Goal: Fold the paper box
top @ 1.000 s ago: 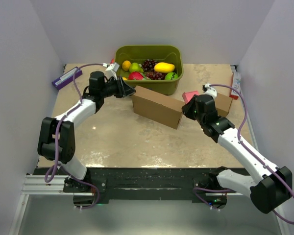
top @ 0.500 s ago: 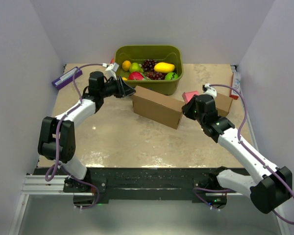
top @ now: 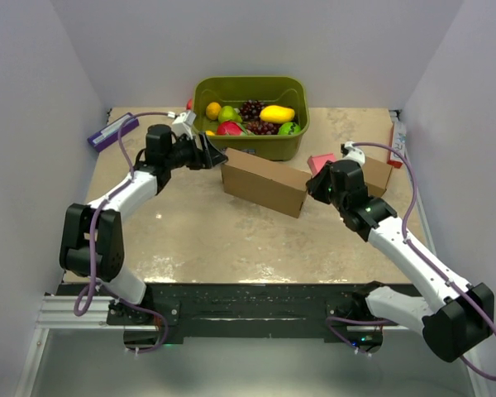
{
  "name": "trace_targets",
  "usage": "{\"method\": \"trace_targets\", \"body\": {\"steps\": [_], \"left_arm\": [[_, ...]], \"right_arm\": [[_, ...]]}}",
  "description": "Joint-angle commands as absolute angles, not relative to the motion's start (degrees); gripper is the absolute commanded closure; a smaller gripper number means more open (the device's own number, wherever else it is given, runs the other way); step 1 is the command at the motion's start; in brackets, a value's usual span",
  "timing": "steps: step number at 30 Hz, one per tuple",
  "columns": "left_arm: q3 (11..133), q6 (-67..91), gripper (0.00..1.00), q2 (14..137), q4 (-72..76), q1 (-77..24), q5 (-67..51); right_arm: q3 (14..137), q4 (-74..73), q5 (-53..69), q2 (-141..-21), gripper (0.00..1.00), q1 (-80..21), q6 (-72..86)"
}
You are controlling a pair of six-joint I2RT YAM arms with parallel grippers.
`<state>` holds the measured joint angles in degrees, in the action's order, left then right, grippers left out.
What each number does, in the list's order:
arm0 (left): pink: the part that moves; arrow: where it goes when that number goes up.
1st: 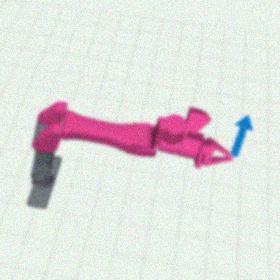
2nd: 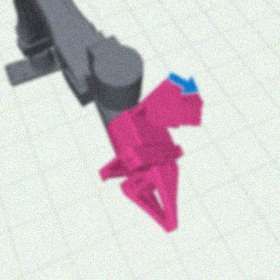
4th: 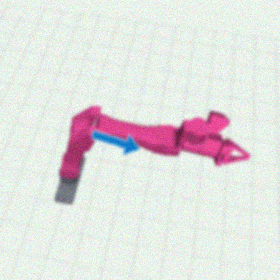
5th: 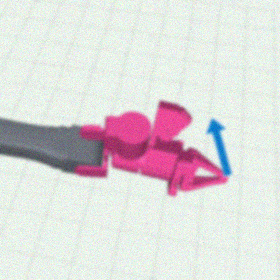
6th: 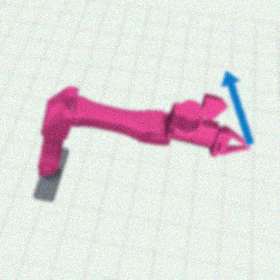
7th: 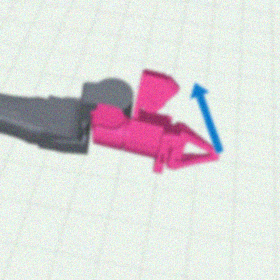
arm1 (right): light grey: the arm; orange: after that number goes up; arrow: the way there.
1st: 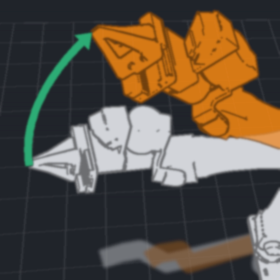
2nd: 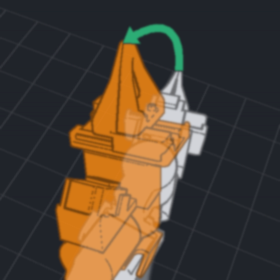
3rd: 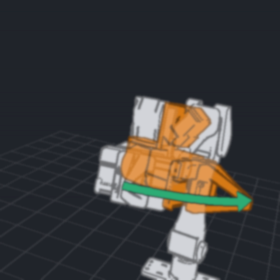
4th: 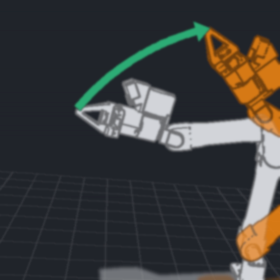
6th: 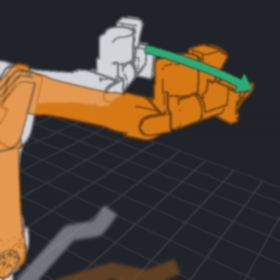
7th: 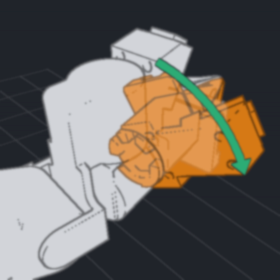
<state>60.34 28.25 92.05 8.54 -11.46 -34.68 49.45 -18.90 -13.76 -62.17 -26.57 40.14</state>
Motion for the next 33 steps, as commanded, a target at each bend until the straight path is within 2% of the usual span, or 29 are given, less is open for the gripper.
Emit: {"method": "trace_targets", "body": {"steps": [1,10,20,33], "left_arm": [[58.63,26.89,0.23,89.04,9.22,-10.64,-35.33],[57.74,29.00,0.22,87.89,14.77,-9.23,-37.18],[57.92,27.77,0.37,87.98,14.50,-9.23,-37.62],[58.09,25.85,0.43,87.80,12.14,-9.84,-37.18]], "right_arm": [[46.76,-34.63,-13.80,-64.07,0.79,-26.54,37.27],[46.85,-34.89,-13.97,-64.16,0.79,-26.54,37.18],[46.67,-35.07,-14.15,-64.07,0.79,-26.54,36.83],[46.49,-34.98,-14.50,-63.98,0.79,-26.63,36.74]]}}
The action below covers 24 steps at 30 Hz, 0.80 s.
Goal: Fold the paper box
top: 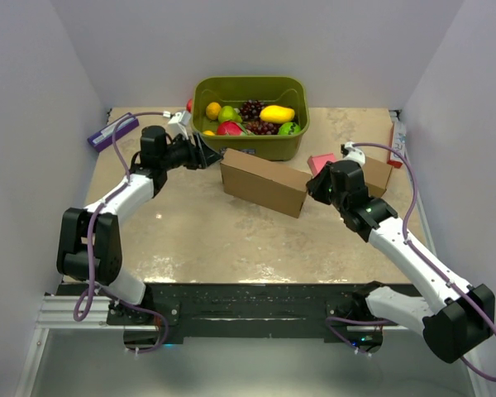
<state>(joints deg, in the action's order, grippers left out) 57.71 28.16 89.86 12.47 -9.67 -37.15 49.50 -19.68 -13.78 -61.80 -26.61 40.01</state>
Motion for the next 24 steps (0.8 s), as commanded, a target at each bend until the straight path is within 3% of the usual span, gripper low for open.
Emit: {"method": "trace_targets", "body": {"steps": [1,16,24], "left_arm": [[58.70,24.19,0.44,87.80,11.17,-10.19,-36.57],[62.67,16.35,0.78,91.23,-3.69,-12.83,-25.67],[63.28,17.40,0.89,94.30,-7.55,-12.83,-24.17]], "right_arm": [[46.49,-34.98,-14.41,-64.07,0.79,-26.63,36.83],[46.50,-35.07,-14.33,-63.72,0.79,-26.54,36.74],[46.85,-34.89,-14.15,-63.99,0.79,-26.63,36.65]]}}
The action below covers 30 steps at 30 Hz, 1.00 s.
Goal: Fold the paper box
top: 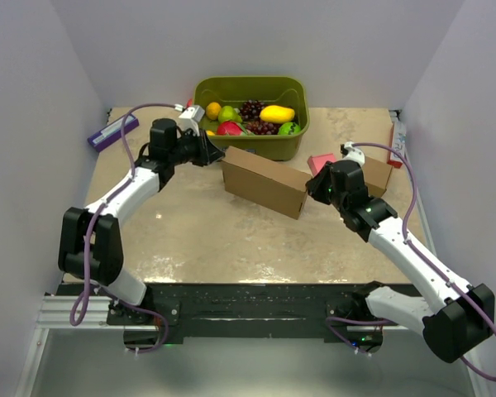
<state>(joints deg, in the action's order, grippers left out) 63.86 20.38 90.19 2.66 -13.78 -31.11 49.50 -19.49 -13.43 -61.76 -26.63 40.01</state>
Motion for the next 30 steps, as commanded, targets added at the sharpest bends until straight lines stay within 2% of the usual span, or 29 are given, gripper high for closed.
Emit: {"method": "trace_targets", "body": {"steps": [1,12,20,30], "left_arm": [[63.54,17.05,0.89,94.74,-7.91,-12.83,-24.00],[64.77,12.66,0.92,96.15,-13.35,-13.09,-18.46],[66.71,8.53,0.93,98.61,-19.07,-16.43,-9.94],[65.66,8.52,0.92,95.98,-18.46,-19.60,-6.68]], "right_arm": [[46.85,-34.81,-14.06,-63.98,0.79,-26.63,36.65],[46.93,-33.93,-13.45,-66.09,0.80,-26.54,36.12],[46.93,-33.58,-13.10,-66.27,0.80,-26.63,35.95],[46.41,-33.31,-11.95,-64.08,0.80,-26.54,36.56]]}}
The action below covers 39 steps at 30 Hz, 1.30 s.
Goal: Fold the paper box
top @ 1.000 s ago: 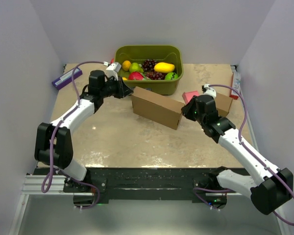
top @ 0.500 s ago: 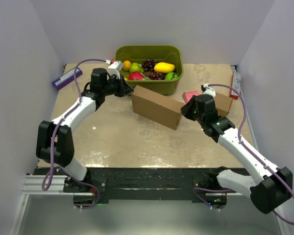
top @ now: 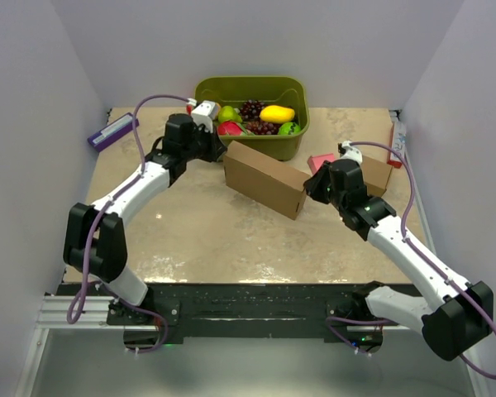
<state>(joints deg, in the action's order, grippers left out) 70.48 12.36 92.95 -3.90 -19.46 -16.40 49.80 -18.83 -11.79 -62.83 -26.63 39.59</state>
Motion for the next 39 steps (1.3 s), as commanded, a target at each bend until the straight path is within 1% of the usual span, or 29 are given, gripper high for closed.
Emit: {"method": "trace_targets", "body": {"steps": [1,4,8,11,15,21,22,24,25,26,27,28,29,30,31,32,33,34,35,36,39], "left_arm": [[65.31,8.79,0.92,94.50,-18.20,-19.77,-6.07],[63.55,9.93,0.92,91.68,-16.97,-20.21,-5.71],[60.04,11.51,0.92,88.42,-16.17,-20.39,-6.85],[57.32,12.83,0.91,86.05,-16.08,-20.39,-7.73],[53.89,13.71,0.87,82.27,-16.61,-20.39,-8.00],[49.06,14.32,0.76,75.77,-20.03,-20.39,-7.91],[48.52,14.50,0.72,74.63,-20.21,-20.39,-7.65],[48.16,14.76,0.64,71.73,-21.18,-20.39,-6.95],[48.16,14.85,0.54,71.02,-21.53,-20.39,-6.86],[48.43,14.94,0.50,69.88,-21.79,-20.39,-6.77],[48.69,14.94,0.44,69.53,-22.06,-20.39,-7.20],[49.39,14.94,0.34,69.17,-21.97,-20.30,-7.56],[49.74,14.77,0.29,68.56,-21.97,-20.30,-7.82],[50.01,14.59,0.24,68.29,-21.28,-20.22,-7.82],[50.18,14.42,0.16,67.94,-20.57,-20.21,-7.74],[50.01,14.41,0.13,67.16,-19.70,-19.95,-7.47],[49.84,14.41,0.10,66.80,-17.77,-19.52,-7.38],[49.66,14.50,0.06,66.54,-16.71,-18.90,-7.82],[49.05,14.85,0.05,66.36,-15.66,-16.98,-8.26],[48.87,15.20,0.04,66.44,-13.82,-15.57,-9.83],[49.04,15.47,0.04,66.88,-12.05,-10.65,-11.07]], "right_arm": [[46.41,-33.48,-11.43,-63.72,0.80,-26.54,36.65],[46.84,-33.66,-10.81,-62.14,0.82,-26.54,36.83],[45.01,-30.59,-3.54,-60.91,0.85,-26.54,36.74],[43.43,-29.97,-1.41,-60.47,0.85,-26.63,36.65],[42.89,-30.58,-0.09,-57.84,0.81,-26.72,35.51],[44.30,-31.81,6.23,-52.13,0.71,-26.63,32.17],[44.64,-32.08,6.50,-51.16,0.67,-26.63,31.56],[45.17,-33.13,6.59,-50.54,0.63,-26.63,31.03],[45.70,-33.40,6.50,-50.28,0.60,-26.63,30.76],[45.88,-33.57,6.42,-50.10,0.53,-26.63,30.67],[46.05,-33.75,6.42,-50.27,0.50,-26.72,30.67],[46.32,-34.01,6.59,-50.36,0.47,-26.63,31.02],[46.41,-33.84,6.24,-50.88,0.38,-26.63,31.46],[46.67,-33.92,5.46,-51.32,0.34,-26.63,31.55],[47.02,-33.84,3.97,-51.68,0.29,-26.63,31.64],[47.11,-33.23,3.09,-52.11,0.24,-26.54,31.64],[47.02,-32.53,2.29,-52.82,0.13,-26.54,31.47],[46.93,-31.65,1.42,-53.17,0.08,-26.54,31.20],[46.93,-29.29,0.54,-53.61,0.04,-26.46,30.85],[47.02,-27.96,0.44,-54.66,0.01,-26.28,30.41],[48.25,-23.65,1.92,-57.81,0.01,-23.13,28.49]]}}
